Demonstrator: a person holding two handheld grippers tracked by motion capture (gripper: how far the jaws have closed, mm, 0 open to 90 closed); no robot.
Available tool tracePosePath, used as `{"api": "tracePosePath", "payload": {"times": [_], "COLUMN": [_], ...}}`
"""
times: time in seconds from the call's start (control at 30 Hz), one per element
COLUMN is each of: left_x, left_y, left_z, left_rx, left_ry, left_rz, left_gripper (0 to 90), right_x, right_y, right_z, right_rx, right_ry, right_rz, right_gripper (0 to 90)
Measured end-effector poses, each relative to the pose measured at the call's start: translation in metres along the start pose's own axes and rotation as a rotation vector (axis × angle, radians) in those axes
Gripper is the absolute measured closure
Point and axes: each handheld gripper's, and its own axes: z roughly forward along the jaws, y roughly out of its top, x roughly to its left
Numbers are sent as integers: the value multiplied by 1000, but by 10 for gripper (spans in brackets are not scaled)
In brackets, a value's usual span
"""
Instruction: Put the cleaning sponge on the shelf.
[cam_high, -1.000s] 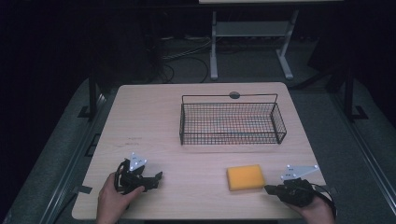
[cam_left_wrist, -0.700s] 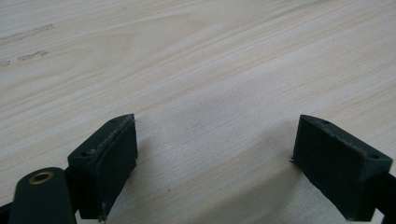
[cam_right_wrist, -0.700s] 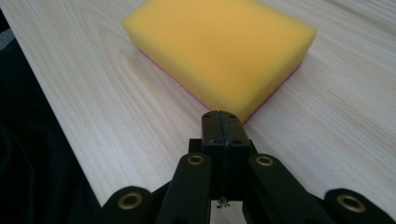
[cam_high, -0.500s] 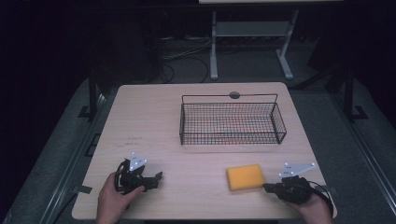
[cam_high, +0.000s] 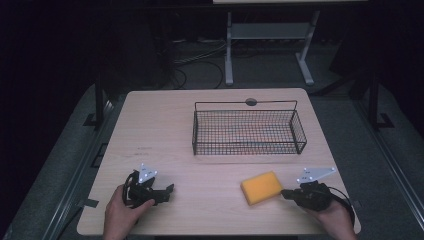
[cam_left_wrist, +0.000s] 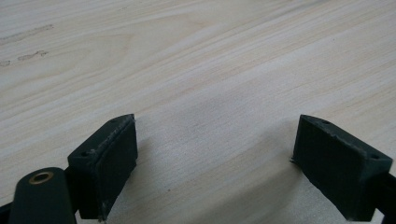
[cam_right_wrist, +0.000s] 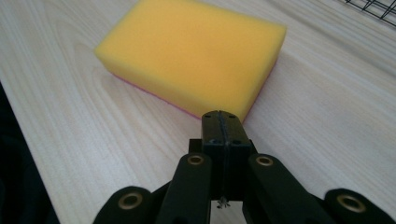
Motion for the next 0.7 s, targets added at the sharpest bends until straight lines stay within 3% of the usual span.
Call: {"api": "tracePosePath", "payload": {"times": [0.7], "left_x": [0], "left_y": [0], "left_z": [0], "left_rx": [0], "left_ry": [0], "left_rz": [0], "left_gripper": [129], "right_x": [-16], "right_y": [19], "right_z": [11], "right_rx": [4], "right_ry": [-18], "right_rz": [-12], "right_gripper": [898]}}
